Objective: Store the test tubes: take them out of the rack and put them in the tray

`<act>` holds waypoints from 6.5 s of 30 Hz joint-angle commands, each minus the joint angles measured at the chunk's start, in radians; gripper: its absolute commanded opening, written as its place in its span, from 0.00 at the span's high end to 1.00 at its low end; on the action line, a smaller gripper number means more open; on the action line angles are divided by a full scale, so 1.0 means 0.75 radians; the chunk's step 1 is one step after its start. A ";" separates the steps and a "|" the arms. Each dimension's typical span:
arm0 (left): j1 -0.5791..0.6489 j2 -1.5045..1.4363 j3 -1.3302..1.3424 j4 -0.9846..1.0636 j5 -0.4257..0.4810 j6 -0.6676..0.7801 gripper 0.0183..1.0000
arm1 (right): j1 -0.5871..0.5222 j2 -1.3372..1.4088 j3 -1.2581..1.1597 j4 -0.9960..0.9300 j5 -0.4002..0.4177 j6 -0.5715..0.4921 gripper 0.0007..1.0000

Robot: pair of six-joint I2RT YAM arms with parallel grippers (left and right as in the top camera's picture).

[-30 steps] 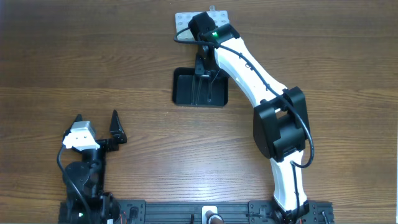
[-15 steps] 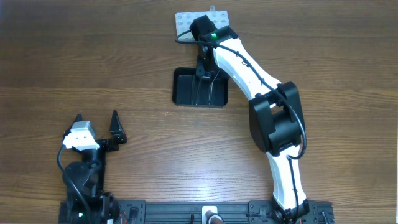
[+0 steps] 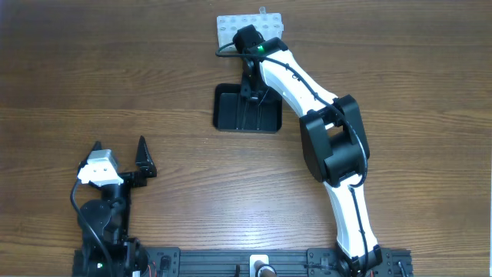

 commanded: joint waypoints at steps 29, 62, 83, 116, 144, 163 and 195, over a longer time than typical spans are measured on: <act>0.007 -0.012 -0.006 -0.004 0.018 0.019 0.01 | -0.099 -0.057 0.539 0.302 0.514 -0.347 0.28; 0.007 -0.012 -0.006 -0.004 0.018 0.019 0.00 | -0.087 0.266 0.539 0.718 0.467 -0.555 0.23; 0.007 -0.012 -0.006 -0.004 0.018 0.019 0.00 | -0.087 0.298 0.539 0.741 0.468 -0.555 0.82; 0.007 -0.012 -0.006 -0.004 0.018 0.019 0.00 | -0.073 0.292 1.170 0.277 0.468 -0.548 0.90; 0.007 -0.012 -0.006 -0.004 0.018 0.019 0.00 | 0.004 0.291 1.406 -0.920 0.120 -0.109 0.94; 0.007 -0.012 -0.006 -0.004 0.018 0.019 0.00 | 0.039 0.291 1.028 -0.920 -0.045 -0.130 0.92; 0.007 -0.012 -0.006 -0.004 0.018 0.019 0.00 | 0.015 0.291 0.636 -0.595 0.021 -0.089 0.92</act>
